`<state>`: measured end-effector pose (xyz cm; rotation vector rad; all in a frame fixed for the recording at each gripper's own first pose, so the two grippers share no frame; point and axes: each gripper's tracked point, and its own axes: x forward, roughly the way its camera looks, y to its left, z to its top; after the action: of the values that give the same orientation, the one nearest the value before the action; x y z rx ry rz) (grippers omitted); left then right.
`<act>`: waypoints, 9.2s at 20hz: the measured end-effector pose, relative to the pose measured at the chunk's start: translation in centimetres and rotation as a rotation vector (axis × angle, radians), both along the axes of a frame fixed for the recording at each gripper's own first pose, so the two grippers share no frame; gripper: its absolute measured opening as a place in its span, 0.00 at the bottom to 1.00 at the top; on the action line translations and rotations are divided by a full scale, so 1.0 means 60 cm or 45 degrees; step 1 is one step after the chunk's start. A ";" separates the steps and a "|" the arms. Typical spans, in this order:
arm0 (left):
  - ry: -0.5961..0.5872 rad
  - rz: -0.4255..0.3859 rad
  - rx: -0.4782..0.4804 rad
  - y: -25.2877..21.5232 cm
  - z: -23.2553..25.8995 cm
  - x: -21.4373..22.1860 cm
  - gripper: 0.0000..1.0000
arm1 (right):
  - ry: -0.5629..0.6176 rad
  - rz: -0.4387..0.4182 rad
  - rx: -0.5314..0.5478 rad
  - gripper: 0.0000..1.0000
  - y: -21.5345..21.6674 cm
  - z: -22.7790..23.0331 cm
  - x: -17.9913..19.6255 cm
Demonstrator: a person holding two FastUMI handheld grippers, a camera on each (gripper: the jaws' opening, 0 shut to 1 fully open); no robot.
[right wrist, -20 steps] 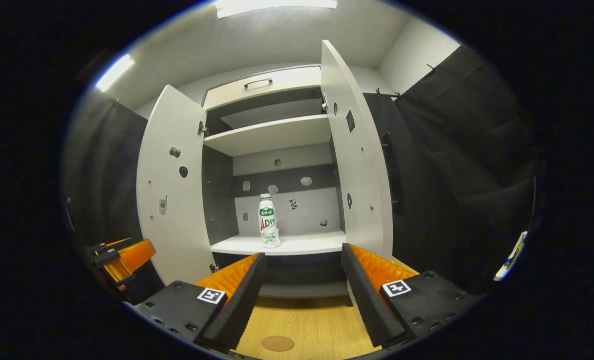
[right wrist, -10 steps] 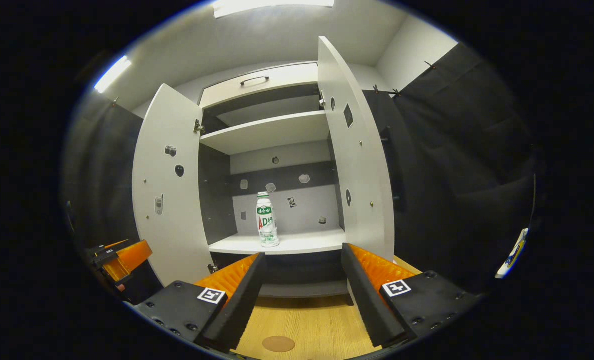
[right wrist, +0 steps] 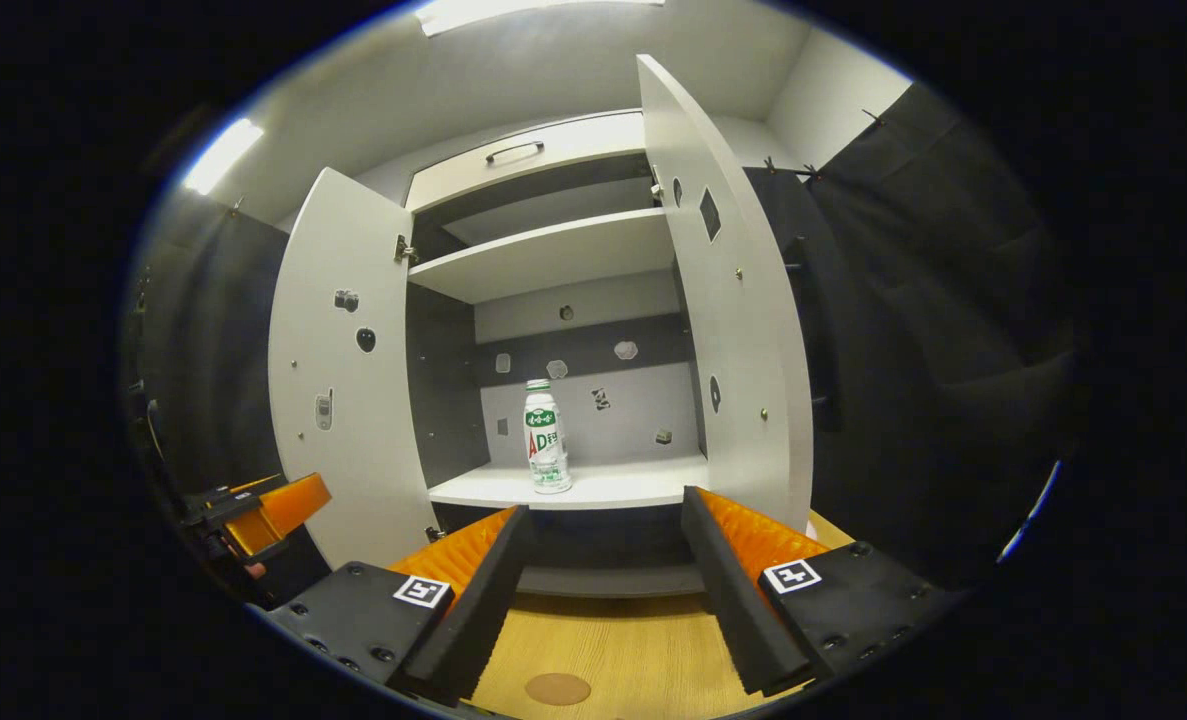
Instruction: Grasp the bottle in the cabinet with the left hand and place it on the coaster, then close the right door with the right hand and the left door with the left hand.
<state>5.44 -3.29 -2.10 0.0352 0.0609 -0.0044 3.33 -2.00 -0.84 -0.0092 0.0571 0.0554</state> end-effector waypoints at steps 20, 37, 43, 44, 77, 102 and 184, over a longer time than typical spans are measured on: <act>0.046 -0.364 -0.044 -0.191 -0.112 0.487 0.95 | 0.090 -0.118 -0.003 0.98 -0.027 -0.052 0.053; 0.089 -0.433 -0.027 -0.209 -0.140 0.498 0.70 | 0.095 -0.259 0.000 0.99 -0.068 -0.054 -0.029; 0.019 -0.402 -0.014 -0.180 -0.078 0.422 0.71 | 0.128 -0.151 -0.003 0.98 -0.061 -0.052 -0.044; 0.015 -0.394 -0.016 -0.175 -0.072 0.406 0.71 | 0.130 -0.127 -0.002 0.98 -0.059 -0.051 -0.045; 0.198 -0.281 0.120 -0.195 -0.524 -0.045 0.71 | 0.193 0.089 0.006 0.98 -0.055 -0.033 -0.035; 0.099 -0.243 0.012 -0.180 -0.348 -0.051 0.95 | 0.221 0.110 -0.008 0.98 -0.044 -0.054 -0.028; -0.056 0.253 0.025 0.147 -0.044 -0.025 0.95 | -0.023 0.094 -0.117 0.97 0.014 0.082 0.243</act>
<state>3.92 5.53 -4.76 0.0487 0.0207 0.1954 17.91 -1.17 4.09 -0.1035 0.0410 0.1264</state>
